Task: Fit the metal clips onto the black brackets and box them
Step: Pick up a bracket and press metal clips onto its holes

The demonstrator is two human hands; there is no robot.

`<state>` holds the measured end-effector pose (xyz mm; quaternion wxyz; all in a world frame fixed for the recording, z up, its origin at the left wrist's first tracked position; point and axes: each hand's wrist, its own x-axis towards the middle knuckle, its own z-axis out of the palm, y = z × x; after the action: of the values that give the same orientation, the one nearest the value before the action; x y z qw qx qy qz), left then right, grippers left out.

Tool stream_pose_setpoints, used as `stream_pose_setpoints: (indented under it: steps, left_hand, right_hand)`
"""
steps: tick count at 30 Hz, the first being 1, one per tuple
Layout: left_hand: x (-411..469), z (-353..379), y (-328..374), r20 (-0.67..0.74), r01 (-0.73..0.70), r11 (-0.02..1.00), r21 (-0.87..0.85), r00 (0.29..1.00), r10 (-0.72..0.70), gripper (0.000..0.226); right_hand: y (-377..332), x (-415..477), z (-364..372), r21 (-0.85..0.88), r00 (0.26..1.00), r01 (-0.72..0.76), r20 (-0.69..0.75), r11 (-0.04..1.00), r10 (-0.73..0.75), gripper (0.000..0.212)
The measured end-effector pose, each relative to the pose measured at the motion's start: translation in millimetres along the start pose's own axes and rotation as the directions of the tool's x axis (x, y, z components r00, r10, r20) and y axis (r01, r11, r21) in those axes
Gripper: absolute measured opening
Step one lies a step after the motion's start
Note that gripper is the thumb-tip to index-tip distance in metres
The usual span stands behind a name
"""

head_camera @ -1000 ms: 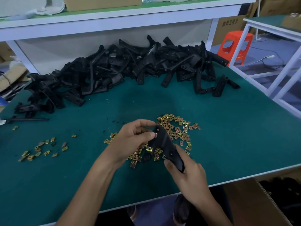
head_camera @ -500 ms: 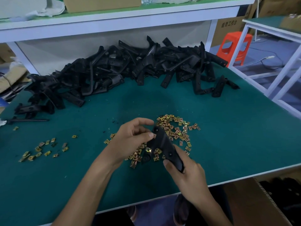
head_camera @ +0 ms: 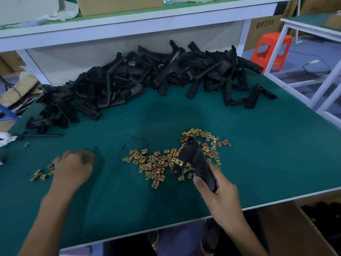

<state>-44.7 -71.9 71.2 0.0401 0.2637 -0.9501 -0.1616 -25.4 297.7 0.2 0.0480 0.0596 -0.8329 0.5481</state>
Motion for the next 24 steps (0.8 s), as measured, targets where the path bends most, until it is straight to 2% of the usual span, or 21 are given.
stream_pose_setpoints:
  steps: [1,4,6,8,11,13,17,21,24]
  left_hand:
    - [-2.1,3.6,-0.1,-0.031,-0.023,0.998,0.062,0.999,0.025,0.02]
    - [-17.0,16.7,31.5,-0.116,-0.201,0.971,-0.131,0.976,0.186,0.019]
    - [-23.7,30.0,67.7,-0.065,-0.33,0.917,-0.222,0.944,0.324,0.016]
    - [-27.3,46.1,103.1,0.005,-0.453,0.859,-0.239,0.884,0.468,0.017]
    - [-26.3,71.1,136.6,0.062,-0.558,0.817,-0.144,0.819,0.571,0.025]
    - [-20.8,80.4,144.6,0.102,-0.575,0.814,-0.089,0.807,0.581,0.021]
    - [-11.4,83.8,143.4,0.116,-0.543,0.833,-0.107,0.825,0.553,0.008]
    - [-10.2,81.1,133.4,0.134,-0.439,0.837,-0.327,0.855,0.501,0.005]
    - [-11.9,72.4,129.5,0.154,-0.377,0.804,-0.46,0.858,0.49,0.014]
  right_hand:
    - [-0.2,0.1,0.2,0.0,1.0,-0.003,-0.003,1.0,0.004,0.04]
    - [-0.4,0.4,1.2,-0.018,1.0,-0.008,-0.003,1.0,0.008,0.042]
    - [0.3,0.4,0.9,-0.02,1.0,-0.016,0.0,1.0,0.016,0.04]
    - [1.6,0.4,0.3,-0.001,1.0,-0.029,0.011,1.0,0.029,0.039]
    - [3.5,-0.5,-0.9,0.01,0.999,-0.043,0.022,0.999,0.043,0.041]
    - [3.2,-0.6,-1.2,0.015,0.998,-0.052,0.028,0.999,0.052,0.043]
    - [1.0,-0.2,0.4,-0.026,0.999,-0.033,-0.006,0.999,0.033,0.044]
    - [1.5,0.6,0.9,-0.054,0.999,-0.033,-0.02,0.998,0.032,0.05]
    - [3.2,1.2,1.1,-0.051,0.999,-0.035,-0.021,0.998,0.034,0.053]
